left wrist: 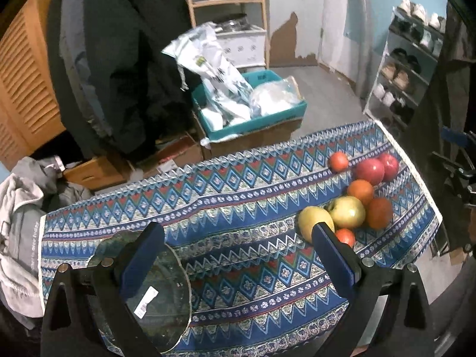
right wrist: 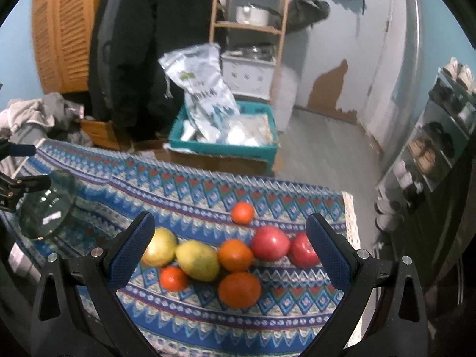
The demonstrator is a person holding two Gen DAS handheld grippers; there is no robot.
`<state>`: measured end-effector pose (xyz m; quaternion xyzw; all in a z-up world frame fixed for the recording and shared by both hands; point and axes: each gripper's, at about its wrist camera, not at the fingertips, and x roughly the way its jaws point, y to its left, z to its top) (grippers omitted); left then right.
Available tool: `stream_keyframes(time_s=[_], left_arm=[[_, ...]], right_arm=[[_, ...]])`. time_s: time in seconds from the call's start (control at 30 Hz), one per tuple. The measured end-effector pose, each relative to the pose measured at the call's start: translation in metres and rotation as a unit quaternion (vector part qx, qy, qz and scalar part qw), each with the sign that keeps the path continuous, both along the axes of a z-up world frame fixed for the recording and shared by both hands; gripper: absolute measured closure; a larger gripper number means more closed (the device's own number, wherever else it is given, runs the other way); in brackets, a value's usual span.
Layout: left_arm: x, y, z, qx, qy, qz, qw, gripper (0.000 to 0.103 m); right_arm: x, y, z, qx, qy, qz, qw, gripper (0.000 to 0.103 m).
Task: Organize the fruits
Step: 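Move the left tool to the yellow mango while the right tool approaches the large orange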
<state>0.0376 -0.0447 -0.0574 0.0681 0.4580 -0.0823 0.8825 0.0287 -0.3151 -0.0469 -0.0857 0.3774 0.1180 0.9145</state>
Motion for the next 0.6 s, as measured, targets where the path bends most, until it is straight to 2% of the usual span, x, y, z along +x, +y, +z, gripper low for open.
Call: stream_keyframes(time_s=[0.33,0.6], left_arm=[[0.015,-0.038,-0.045,0.025,0.042,-0.042,0.9979,0.003],[0.030,-0.066,-0.078,0.038,0.072,-0.070,0.9942,0.003]], right_arm=[[0.017,-0.016,-0.049,-0.030,0.071,-0.009,0.997,0.002],[0.025,-0.022,-0.098,-0.053,0.136,0.001,0.989,0.002]])
